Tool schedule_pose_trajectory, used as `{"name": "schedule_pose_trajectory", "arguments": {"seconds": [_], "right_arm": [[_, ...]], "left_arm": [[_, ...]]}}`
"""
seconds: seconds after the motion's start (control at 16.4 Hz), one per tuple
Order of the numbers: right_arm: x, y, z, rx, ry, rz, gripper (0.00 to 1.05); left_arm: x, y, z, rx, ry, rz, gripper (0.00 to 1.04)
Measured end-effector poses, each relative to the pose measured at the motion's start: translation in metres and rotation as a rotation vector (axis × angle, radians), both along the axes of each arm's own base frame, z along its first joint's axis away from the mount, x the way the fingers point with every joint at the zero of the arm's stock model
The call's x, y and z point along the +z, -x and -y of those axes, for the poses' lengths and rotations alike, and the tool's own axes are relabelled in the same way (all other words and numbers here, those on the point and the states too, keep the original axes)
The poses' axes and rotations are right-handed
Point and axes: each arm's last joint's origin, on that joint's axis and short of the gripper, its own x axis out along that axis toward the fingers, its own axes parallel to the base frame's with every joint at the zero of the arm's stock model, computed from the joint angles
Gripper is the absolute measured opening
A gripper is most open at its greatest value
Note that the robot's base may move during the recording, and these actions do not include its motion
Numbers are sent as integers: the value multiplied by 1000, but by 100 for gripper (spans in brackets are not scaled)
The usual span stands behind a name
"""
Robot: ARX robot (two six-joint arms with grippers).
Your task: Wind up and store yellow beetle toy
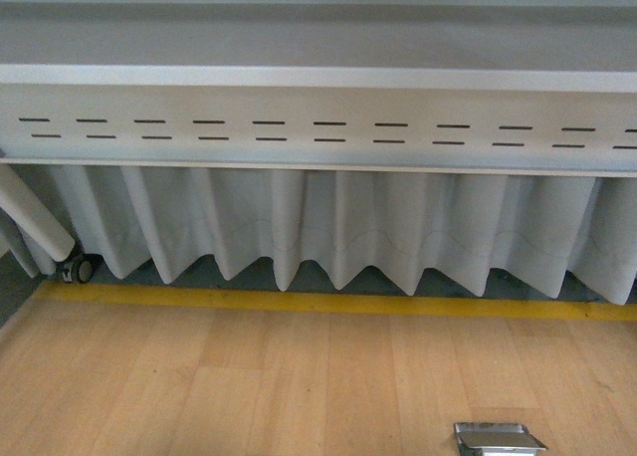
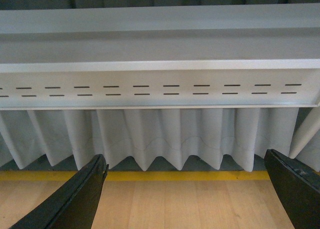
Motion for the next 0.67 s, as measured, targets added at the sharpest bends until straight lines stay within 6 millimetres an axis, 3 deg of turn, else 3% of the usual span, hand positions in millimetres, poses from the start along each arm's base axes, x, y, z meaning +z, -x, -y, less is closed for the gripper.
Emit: {"name": "schedule_pose_trajectory", "arguments": {"seconds": [0.67], "right_arm": [[0,0,0,0,0,-2,98]], "left_arm": [[0,0,0,0,0,-1,98]]}}
